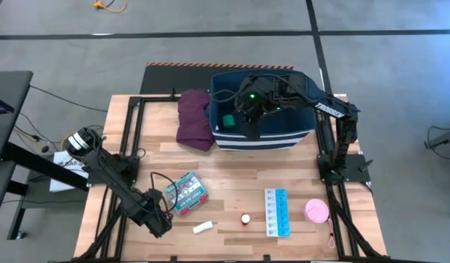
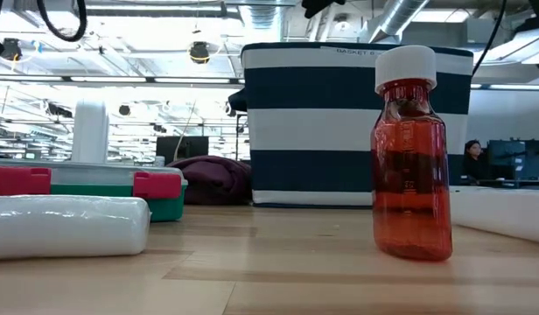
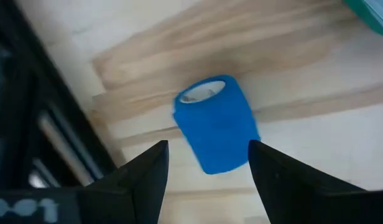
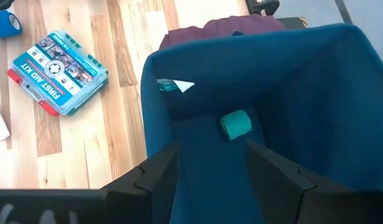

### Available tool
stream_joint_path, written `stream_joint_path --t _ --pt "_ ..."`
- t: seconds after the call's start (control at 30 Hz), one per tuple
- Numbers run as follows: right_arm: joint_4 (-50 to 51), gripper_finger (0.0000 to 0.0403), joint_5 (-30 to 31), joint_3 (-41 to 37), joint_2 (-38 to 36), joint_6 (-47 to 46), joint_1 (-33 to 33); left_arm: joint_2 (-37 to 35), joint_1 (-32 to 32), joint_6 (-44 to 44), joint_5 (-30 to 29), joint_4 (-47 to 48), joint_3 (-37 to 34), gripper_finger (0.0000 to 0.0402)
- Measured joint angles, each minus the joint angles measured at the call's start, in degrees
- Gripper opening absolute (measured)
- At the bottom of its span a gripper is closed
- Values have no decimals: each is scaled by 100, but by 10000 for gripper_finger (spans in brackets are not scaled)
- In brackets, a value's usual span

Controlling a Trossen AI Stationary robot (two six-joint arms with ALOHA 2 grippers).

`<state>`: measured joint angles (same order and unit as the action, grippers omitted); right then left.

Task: Pick & place medical supplies in basket/bin
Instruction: Put the blue bandage into the blue organizer

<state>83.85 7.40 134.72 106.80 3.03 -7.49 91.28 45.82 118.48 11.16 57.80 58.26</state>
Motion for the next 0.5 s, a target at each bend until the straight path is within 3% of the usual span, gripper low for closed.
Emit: stream_joint_path --t 0.17,0.3,0.5 --pt "22 170 2 1 0 0 0 112 -3 31 90 -1016 -511 210" --pt "62 168 6 0 0 2 33 141 -14 -2 320 -1107 -647 205" --pt "59 168 7 0 0 2 33 -36 -73 -132 262 -959 -587 125"
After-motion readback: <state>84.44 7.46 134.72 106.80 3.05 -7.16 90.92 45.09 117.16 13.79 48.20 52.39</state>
